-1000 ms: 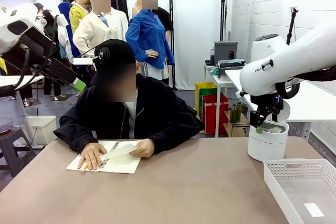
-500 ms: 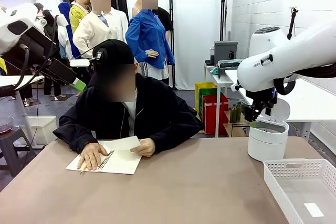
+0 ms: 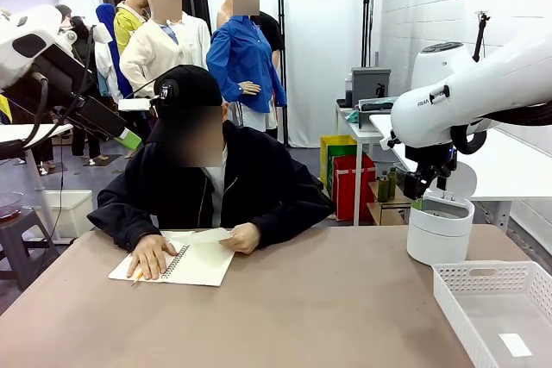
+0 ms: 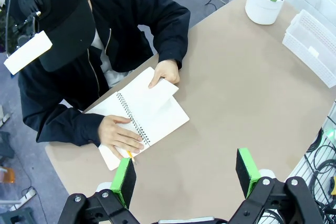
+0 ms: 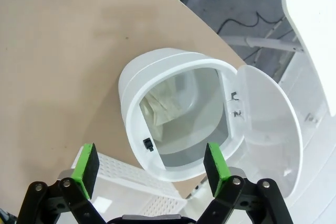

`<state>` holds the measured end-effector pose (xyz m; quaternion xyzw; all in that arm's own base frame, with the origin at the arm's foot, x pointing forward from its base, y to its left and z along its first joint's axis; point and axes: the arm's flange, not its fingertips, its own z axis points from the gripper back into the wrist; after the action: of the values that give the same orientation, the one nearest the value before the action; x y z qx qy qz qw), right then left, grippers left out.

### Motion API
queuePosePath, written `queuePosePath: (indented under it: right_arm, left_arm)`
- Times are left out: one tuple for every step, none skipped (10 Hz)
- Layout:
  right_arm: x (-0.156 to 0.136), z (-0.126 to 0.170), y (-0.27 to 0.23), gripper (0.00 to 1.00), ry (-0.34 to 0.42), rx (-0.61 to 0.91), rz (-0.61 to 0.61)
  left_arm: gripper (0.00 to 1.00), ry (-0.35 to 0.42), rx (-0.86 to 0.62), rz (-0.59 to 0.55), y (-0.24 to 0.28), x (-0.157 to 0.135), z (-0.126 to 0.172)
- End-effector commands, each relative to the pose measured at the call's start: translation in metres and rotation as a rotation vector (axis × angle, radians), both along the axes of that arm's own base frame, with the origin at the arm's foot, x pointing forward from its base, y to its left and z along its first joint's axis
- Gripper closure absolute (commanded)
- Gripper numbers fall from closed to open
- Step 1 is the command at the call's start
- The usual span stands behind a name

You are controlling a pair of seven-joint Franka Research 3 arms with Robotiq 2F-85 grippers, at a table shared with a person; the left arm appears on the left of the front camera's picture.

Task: Sort the paper based on its condition.
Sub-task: If a person hands you a paper, place it in the Organizing basket , and if it's crumpled, put it in the Trash can.

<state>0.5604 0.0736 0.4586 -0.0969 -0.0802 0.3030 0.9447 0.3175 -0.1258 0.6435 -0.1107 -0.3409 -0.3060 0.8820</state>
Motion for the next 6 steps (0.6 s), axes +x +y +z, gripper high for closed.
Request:
queuePosePath:
  right_arm:
    - [0.001, -0.002, 0.002, 0.00, -0.019, -0.010, -0.018]
    - [0.001, -0.002, 0.002, 0.00, -0.019, -0.010, -0.018]
    - [0.001, -0.002, 0.002, 0.00, -0.019, -0.010, -0.018]
    - [0.001, -0.002, 0.002, 0.00, -0.019, -0.010, -0.018]
    - [0.000, 0.000, 0.000, 0.00, -0.001, -0.002, 0.000]
    - [-0.032, 0.007, 0.006, 0.00, -0.031, 0.071, 0.043]
  left_arm:
    - [0.00, -0.001, -0.002, 0.001, 0.000, 0.000, 0.000]
    - [0.00, -0.001, -0.002, 0.001, 0.000, 0.000, 0.000]
    - [0.00, -0.001, -0.002, 0.001, 0.000, 0.000, 0.000]
    - [0.00, -0.001, -0.002, 0.001, 0.000, 0.000, 0.000]
    - [0.00, -0.001, -0.002, 0.001, 0.000, 0.000, 0.000]
    - [0.00, -0.001, -0.002, 0.001, 0.000, 0.000, 0.000]
